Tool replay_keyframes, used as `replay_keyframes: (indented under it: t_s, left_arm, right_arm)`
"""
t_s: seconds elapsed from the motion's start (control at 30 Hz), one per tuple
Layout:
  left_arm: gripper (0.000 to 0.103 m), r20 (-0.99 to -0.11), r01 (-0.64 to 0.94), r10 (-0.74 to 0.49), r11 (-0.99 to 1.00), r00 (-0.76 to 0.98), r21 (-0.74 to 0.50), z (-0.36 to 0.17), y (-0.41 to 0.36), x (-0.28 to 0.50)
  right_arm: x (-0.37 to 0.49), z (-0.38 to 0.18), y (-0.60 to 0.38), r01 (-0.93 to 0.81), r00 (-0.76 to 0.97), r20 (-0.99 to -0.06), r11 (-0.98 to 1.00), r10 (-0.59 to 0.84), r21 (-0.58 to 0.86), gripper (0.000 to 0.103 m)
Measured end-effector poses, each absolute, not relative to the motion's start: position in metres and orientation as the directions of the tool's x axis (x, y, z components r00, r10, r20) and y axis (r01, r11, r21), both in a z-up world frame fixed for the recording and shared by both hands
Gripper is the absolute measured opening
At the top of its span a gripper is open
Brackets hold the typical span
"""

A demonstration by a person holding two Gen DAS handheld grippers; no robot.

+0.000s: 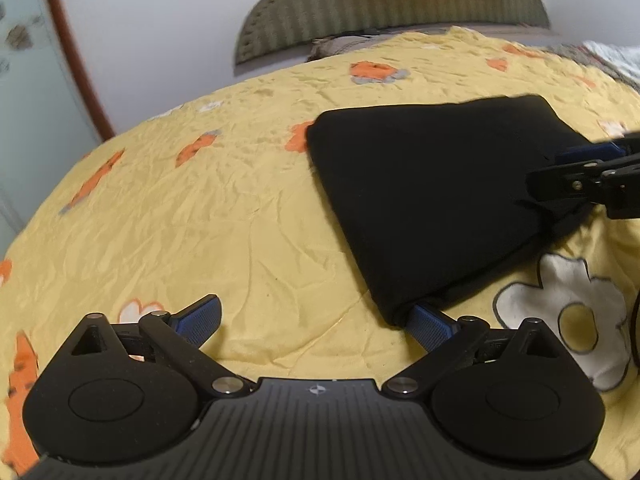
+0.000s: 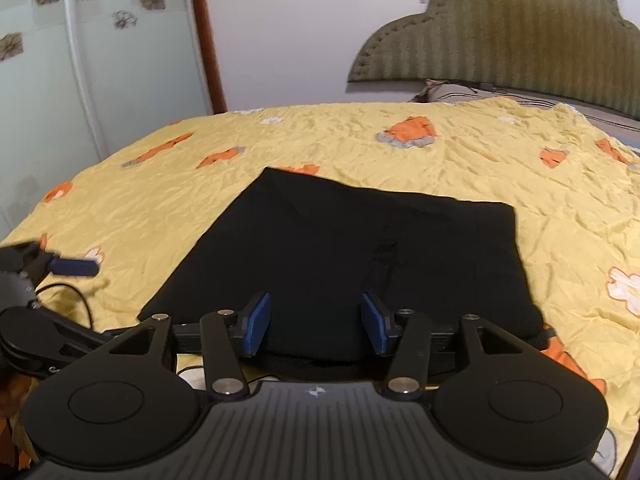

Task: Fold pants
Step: 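Lay the folded trousers flat and open both tools, squaring the stack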

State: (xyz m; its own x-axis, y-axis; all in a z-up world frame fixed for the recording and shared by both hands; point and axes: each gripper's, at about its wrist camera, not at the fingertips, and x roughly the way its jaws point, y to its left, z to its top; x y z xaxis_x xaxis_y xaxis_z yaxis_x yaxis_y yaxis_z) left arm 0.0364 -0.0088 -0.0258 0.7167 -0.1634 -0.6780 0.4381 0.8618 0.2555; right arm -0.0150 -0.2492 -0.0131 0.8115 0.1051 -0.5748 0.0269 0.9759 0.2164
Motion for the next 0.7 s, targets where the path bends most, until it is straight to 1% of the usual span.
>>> replay_keyframes:
  t_s: [0.07,0.17,0.2,0.23,0.27,0.3,0.33,0.37,0.47,0.53,0.6,0.67,0.7]
  left_arm:
    - [0.099,-0.682,0.393,-0.142,0.891,0.717,0.228,-0.026,-0.001,0.038]
    - [0.099,-0.717,0.351,-0.148,0.926,0.681,0.142,-0.027,0.015,0.044]
    - [0.099,-0.728,0.344,-0.145,0.93,0.671,0.132,-0.028,0.018,0.045]
    - [0.095,-0.729,0.334,-0.125,0.931,0.673,0.149,-0.028,0.018,0.043]
    - [0.091,-0.716,0.314,-0.08,0.928,0.693,0.201,-0.027,0.017,0.041]
    - [0.088,-0.701,0.308,-0.052,0.92,0.711,0.244,-0.023,0.017,0.038]
    - [0.088,-0.693,0.308,-0.051,0.917,0.719,0.251,-0.018,0.019,0.035]
    - [0.09,-0.691,0.319,-0.081,0.921,0.718,0.223,-0.012,0.022,0.034]
    - [0.093,-0.684,0.353,-0.213,0.933,0.697,0.069,0.01,0.025,0.04]
    - [0.093,-0.67,0.364,-0.283,0.931,0.686,-0.02,0.018,0.014,0.05]
    - [0.093,-0.651,0.391,-0.365,0.913,0.666,-0.112,0.02,-0.004,0.059]
    - [0.094,-0.636,0.421,-0.408,0.896,0.655,-0.141,0.014,-0.024,0.066]
    - [0.094,-0.646,0.431,-0.396,0.895,0.652,-0.114,0.007,-0.036,0.068]
  right_arm:
    - [-0.015,-0.015,-0.258,0.067,0.814,-0.578,0.976,0.066,0.206,0.05]
    - [-0.013,-0.026,-0.269,0.137,0.79,-0.612,0.982,-0.029,0.13,0.057]
    - [-0.012,-0.03,-0.271,0.119,0.785,-0.62,0.984,-0.013,0.13,0.057]
    - [-0.012,-0.032,-0.274,0.113,0.786,-0.619,0.983,0.003,0.147,0.057]
    - [-0.013,-0.031,-0.275,0.118,0.788,-0.615,0.981,0.003,0.156,0.057]
    - [-0.013,-0.029,-0.275,0.12,0.79,-0.613,0.98,0.001,0.156,0.057]
    - [-0.015,-0.027,-0.275,0.125,0.797,-0.604,0.98,-0.005,0.157,0.058]
    - [-0.018,-0.024,-0.276,0.131,0.812,-0.584,0.978,-0.012,0.162,0.058]
    - [-0.024,-0.019,-0.281,0.155,0.842,-0.538,0.972,-0.037,0.177,0.058]
    - [-0.024,-0.02,-0.289,0.207,0.839,-0.537,0.962,-0.082,0.177,0.058]
    - [-0.022,-0.022,-0.298,0.238,0.824,-0.558,0.955,-0.1,0.18,0.058]
    - [-0.021,-0.028,-0.303,0.246,0.806,-0.583,0.955,-0.106,0.167,0.058]
    - [-0.02,-0.032,-0.304,0.247,0.793,-0.599,0.958,-0.112,0.148,0.058]
